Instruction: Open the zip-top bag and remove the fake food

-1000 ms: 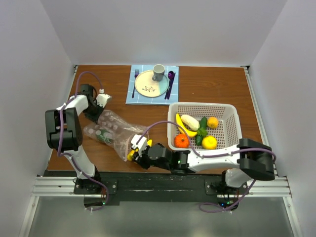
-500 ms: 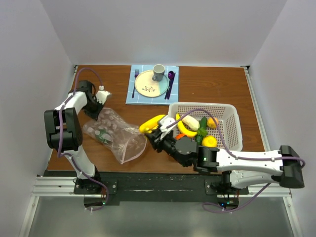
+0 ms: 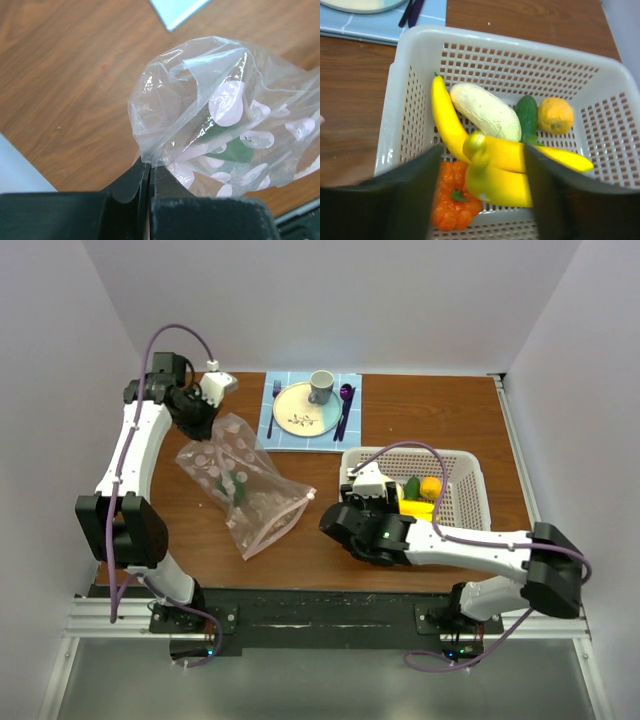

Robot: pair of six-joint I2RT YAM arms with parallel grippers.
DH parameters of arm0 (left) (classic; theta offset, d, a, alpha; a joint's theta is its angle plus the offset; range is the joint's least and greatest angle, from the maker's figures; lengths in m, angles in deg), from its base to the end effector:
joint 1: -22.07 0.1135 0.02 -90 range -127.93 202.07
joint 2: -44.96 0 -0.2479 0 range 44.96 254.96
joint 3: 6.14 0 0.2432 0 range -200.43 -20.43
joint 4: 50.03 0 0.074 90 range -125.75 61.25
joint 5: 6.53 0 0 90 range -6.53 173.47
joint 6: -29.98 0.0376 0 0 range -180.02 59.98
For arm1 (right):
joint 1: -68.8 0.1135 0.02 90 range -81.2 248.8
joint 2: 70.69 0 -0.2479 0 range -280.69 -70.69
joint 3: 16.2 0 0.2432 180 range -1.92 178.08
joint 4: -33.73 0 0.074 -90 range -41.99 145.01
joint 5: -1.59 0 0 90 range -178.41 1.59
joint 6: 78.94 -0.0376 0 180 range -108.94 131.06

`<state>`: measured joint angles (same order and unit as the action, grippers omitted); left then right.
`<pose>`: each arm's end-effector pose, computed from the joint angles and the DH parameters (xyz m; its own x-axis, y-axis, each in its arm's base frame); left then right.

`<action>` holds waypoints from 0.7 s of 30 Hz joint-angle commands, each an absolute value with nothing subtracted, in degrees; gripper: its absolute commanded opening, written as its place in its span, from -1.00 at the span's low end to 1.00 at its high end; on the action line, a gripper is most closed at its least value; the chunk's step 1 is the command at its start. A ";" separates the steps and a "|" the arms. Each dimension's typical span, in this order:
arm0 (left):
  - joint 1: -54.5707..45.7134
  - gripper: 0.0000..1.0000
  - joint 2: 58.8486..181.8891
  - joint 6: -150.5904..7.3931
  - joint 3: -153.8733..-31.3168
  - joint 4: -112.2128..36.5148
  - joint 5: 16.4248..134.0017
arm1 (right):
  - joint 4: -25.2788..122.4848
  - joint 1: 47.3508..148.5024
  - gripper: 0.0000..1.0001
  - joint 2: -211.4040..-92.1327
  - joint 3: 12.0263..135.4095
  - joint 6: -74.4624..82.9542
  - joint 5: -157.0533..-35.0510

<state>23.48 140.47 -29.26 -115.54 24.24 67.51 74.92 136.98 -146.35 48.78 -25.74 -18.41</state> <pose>0.3345 -0.0021 0.3229 -0.6894 0.4749 -0.5470 0.5409 0.8398 0.0474 0.1262 0.2201 0.2403 -0.2951 -0.1859 -0.9372 0.0936 0.9705 -0.2220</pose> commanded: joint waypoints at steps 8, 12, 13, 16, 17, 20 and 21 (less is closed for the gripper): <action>18.91 -1.00 139.27 -30.93 -122.64 31.49 73.62 | 79.31 137.09 0.97 -146.20 54.52 -31.06 -12.73; 18.91 -1.00 138.22 -30.58 -120.38 29.92 75.30 | 69.66 139.45 0.78 -141.19 52.32 -21.40 -15.63; 18.91 -1.00 137.87 -30.58 -118.79 28.95 75.65 | 63.89 140.42 0.72 -139.70 51.09 -18.76 -16.51; 18.91 -1.00 137.07 -30.66 -110.54 22.81 78.98 | 55.86 145.33 0.54 -138.80 49.51 -10.05 -23.09; 18.91 -1.00 136.90 -30.66 -108.25 19.14 81.17 | 54.26 145.79 0.54 -139.32 49.24 -7.42 -29.98; 18.91 -1.00 137.77 -30.66 -99.38 13.32 83.29 | 49.35 146.23 0.80 -141.43 47.57 -4.77 -44.05; 18.91 -1.00 138.91 -30.66 -98.31 12.43 84.69 | 48.20 146.41 0.97 -142.22 46.96 -4.32 -52.99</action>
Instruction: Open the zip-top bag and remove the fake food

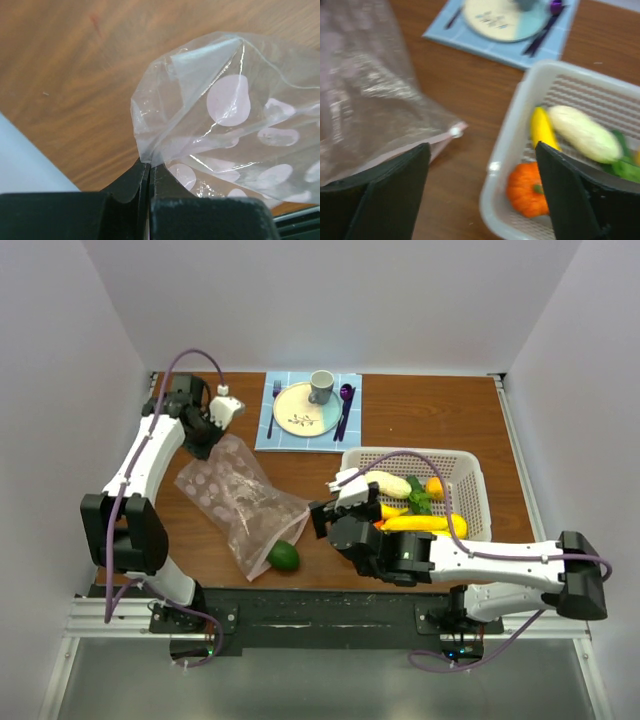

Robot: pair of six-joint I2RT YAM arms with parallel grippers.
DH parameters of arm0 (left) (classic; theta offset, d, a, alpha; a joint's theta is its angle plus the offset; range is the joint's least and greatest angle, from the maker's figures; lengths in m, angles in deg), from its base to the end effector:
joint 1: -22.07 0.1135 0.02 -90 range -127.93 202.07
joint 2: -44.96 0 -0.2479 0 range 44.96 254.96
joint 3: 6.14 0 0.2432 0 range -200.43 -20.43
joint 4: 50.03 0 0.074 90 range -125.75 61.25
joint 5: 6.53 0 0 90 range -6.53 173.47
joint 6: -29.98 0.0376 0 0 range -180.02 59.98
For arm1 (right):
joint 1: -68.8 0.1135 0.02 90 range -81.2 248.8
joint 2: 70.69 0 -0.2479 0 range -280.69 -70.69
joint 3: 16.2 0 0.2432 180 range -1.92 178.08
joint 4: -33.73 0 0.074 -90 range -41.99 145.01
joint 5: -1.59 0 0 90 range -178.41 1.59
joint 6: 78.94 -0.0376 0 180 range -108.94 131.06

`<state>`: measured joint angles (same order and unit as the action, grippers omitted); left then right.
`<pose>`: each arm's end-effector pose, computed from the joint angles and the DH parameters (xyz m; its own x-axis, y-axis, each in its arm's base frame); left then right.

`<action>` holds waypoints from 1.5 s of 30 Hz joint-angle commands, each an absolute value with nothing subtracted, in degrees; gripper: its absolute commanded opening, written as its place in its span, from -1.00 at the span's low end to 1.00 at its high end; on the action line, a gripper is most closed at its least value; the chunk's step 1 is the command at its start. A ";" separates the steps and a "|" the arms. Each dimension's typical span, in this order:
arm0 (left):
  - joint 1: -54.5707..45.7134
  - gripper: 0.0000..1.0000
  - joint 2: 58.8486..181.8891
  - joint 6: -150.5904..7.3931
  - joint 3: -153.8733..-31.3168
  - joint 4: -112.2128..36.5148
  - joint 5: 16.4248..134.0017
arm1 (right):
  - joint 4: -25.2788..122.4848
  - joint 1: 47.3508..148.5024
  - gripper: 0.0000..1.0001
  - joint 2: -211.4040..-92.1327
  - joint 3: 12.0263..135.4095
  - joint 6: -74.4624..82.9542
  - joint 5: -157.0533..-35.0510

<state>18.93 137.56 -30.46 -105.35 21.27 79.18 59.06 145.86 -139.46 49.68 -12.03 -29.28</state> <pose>0.3199 -0.0204 0.2883 -0.7425 0.5334 -0.4052 0.5206 0.8401 0.1521 0.0886 0.2416 0.2882 -0.2271 -0.0898 -0.9697 -0.2627 0.9645 -0.0278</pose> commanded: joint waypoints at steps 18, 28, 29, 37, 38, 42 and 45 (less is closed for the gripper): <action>18.99 -1.00 141.73 -30.57 -92.32 5.30 87.69 | 49.15 146.76 0.97 -160.42 50.12 -3.27 -70.66; 18.99 -1.00 142.26 -30.58 -88.99 2.58 87.52 | 45.72 146.67 0.97 -167.54 51.61 -3.62 -70.39; 18.99 -1.00 142.17 -30.66 -88.81 2.40 87.52 | 45.72 146.67 0.97 -168.59 51.96 -3.62 -70.57; 20.84 -1.00 142.78 -30.14 -87.84 0.03 87.87 | 42.39 146.67 0.06 -163.34 49.24 -2.92 -67.59; 21.19 -1.00 143.31 -30.22 -88.10 -0.23 87.87 | 42.03 146.67 -0.18 -161.76 48.71 -2.74 -66.45; 22.07 -1.00 144.81 -32.41 -92.57 1.16 85.94 | 44.83 145.89 -0.81 -155.51 48.79 -0.29 -60.04; 22.07 -1.00 144.54 -34.43 -96.27 2.57 82.52 | 47.03 142.04 -0.88 -150.16 48.28 -0.45 -54.67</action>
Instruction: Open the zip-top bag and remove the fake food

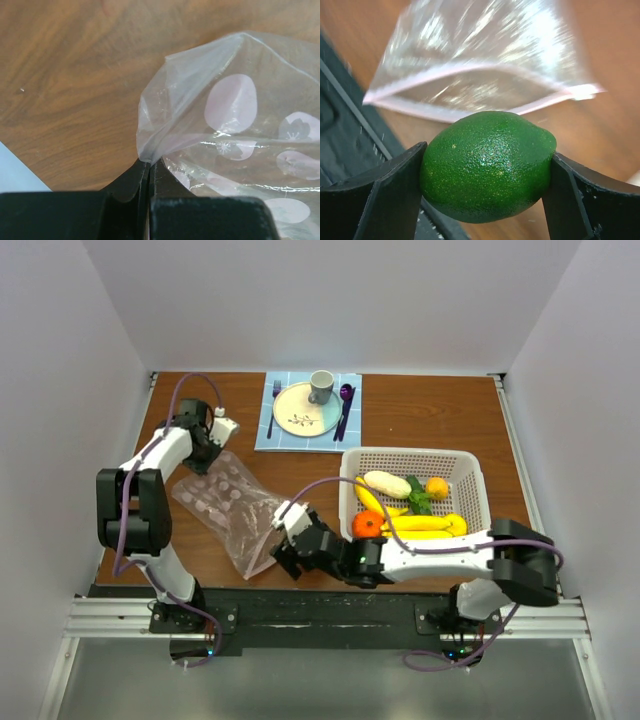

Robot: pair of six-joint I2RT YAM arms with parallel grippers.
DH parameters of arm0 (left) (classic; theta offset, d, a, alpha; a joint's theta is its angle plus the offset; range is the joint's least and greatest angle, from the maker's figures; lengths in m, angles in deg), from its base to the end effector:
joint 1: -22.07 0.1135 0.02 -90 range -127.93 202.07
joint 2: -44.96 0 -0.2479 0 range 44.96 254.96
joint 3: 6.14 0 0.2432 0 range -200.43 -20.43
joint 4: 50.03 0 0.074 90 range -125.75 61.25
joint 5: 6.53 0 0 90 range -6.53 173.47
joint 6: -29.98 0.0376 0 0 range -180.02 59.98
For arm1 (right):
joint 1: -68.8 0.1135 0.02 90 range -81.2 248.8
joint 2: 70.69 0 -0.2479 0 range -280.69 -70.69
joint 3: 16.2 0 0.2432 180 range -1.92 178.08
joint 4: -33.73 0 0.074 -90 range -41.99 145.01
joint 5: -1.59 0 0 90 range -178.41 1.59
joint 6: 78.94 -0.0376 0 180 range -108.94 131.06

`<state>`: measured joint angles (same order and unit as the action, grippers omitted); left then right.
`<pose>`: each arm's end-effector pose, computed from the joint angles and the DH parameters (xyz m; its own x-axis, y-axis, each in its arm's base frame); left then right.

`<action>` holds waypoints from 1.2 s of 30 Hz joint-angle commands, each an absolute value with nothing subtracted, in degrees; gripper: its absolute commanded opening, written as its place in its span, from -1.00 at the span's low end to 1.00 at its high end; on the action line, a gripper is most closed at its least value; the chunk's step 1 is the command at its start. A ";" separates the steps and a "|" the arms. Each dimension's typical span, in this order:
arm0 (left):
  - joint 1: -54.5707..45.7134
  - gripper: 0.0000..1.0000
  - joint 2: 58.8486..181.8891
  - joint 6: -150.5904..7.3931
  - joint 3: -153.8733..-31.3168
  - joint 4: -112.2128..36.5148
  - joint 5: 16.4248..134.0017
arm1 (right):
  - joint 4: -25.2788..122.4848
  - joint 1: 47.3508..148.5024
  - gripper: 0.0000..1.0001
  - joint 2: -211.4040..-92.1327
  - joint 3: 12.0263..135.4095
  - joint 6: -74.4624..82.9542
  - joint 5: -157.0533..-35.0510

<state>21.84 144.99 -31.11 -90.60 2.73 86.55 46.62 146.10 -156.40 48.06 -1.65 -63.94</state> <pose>0.3386 0.0007 0.1887 -0.8212 0.4860 -0.2991 0.4354 0.8724 0.2222 0.0849 0.3060 0.2107 -0.2998 -0.4194 -0.8569 -0.7655 0.6417 -0.0463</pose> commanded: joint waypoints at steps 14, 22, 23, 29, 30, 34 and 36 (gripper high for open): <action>22.07 1.00 138.22 -37.61 -99.96 4.59 73.20 | 63.38 122.94 -0.67 -141.26 45.72 -15.48 -35.94; 22.07 0.99 133.47 -38.13 -101.98 6.88 58.55 | 67.34 121.80 0.97 -138.99 45.98 -14.69 -36.21; 22.07 1.00 133.38 -38.13 -102.42 7.32 57.12 | 67.60 121.80 0.97 -138.72 46.25 -14.60 -35.60; 22.07 0.99 133.38 -38.57 -105.24 8.99 51.57 | 74.63 121.80 0.97 -140.03 53.00 -14.43 -33.39; 22.07 1.00 133.21 -39.01 -105.15 8.82 51.14 | 76.20 121.71 0.97 -139.95 53.62 -14.43 -33.48; 22.07 0.99 131.45 -39.89 -104.19 7.85 50.16 | 77.01 121.80 0.97 -137.32 54.77 -13.38 -35.14; 22.07 0.99 130.92 -40.07 -103.75 7.50 50.16 | 75.87 121.80 0.97 -134.50 54.60 -11.97 -36.29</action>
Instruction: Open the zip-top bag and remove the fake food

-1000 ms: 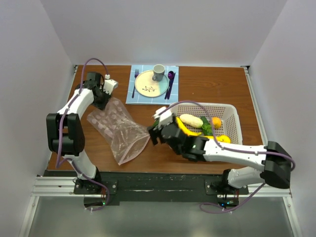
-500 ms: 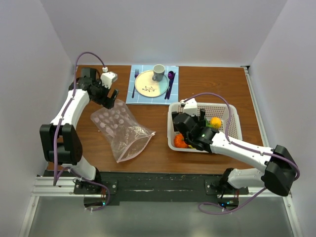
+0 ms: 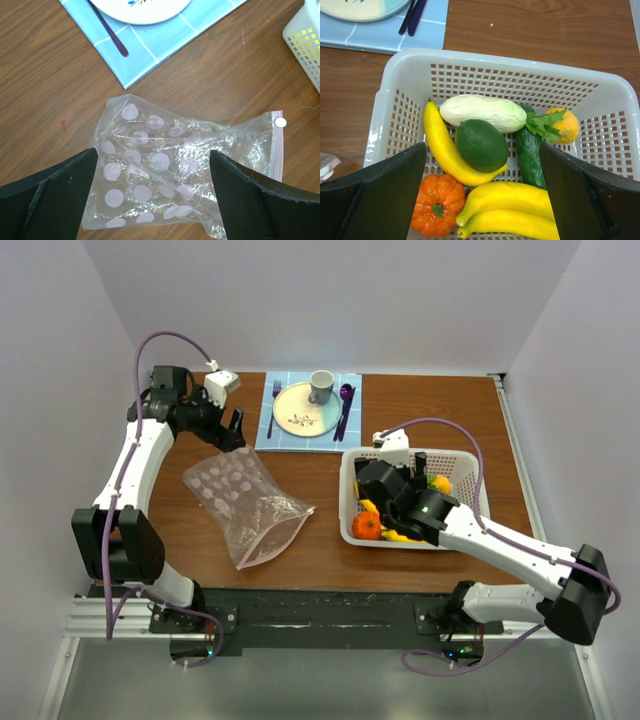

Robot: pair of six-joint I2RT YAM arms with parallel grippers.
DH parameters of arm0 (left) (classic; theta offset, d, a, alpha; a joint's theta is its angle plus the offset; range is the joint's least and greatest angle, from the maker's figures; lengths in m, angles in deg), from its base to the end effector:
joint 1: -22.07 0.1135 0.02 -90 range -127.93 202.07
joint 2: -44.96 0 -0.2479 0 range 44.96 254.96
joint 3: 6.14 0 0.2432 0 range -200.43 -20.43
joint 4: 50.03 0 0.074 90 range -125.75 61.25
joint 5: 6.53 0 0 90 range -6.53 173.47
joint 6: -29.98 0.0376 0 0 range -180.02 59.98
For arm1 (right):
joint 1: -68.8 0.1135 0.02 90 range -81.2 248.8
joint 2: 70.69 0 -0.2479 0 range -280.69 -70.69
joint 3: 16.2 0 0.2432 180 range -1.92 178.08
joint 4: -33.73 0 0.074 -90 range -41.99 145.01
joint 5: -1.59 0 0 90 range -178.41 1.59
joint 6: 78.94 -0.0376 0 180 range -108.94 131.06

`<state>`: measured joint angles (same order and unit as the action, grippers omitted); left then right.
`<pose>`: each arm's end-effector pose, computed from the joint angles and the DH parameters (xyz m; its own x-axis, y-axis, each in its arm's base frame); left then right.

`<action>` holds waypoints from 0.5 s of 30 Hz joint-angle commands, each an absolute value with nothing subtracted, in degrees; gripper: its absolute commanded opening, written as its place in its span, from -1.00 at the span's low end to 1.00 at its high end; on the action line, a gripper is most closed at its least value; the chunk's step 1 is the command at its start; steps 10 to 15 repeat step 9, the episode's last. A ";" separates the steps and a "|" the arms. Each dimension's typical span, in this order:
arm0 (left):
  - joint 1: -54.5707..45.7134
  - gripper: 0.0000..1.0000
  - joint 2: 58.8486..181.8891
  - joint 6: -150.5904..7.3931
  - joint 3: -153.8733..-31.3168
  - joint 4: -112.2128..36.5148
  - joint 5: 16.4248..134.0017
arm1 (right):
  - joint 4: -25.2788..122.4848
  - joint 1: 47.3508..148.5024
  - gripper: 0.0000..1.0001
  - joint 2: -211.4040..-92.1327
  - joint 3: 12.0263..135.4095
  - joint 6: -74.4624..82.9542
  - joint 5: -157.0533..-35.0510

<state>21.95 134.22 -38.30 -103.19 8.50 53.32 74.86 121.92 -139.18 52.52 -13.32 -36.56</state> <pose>0.3251 -0.0196 0.3119 -0.6010 0.3213 -0.7318 0.5835 0.8021 -0.1271 0.1712 0.1789 0.2815 -0.4146 -0.1277 -0.9010 0.0371 0.9869 -0.1570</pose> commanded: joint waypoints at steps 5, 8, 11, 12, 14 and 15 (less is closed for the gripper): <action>22.07 1.00 130.22 -40.51 -103.31 7.06 49.81 | 74.46 121.80 0.97 -130.02 54.33 -8.54 -39.19; 22.07 1.00 129.69 -41.21 -102.78 6.27 49.46 | 75.16 121.71 0.97 -128.44 54.86 -7.22 -40.24; 22.07 0.99 129.52 -41.38 -102.78 6.18 49.37 | 75.17 121.71 0.97 -127.65 54.95 -6.79 -40.42; 22.07 0.99 129.52 -41.38 -102.78 6.18 49.37 | 75.17 121.71 0.97 -127.65 54.95 -6.79 -40.42; 22.07 0.99 129.52 -41.38 -102.78 6.18 49.37 | 75.17 121.71 0.97 -127.65 54.95 -6.79 -40.42; 22.07 0.99 129.52 -41.38 -102.78 6.18 49.37 | 75.17 121.71 0.97 -127.65 54.95 -6.79 -40.42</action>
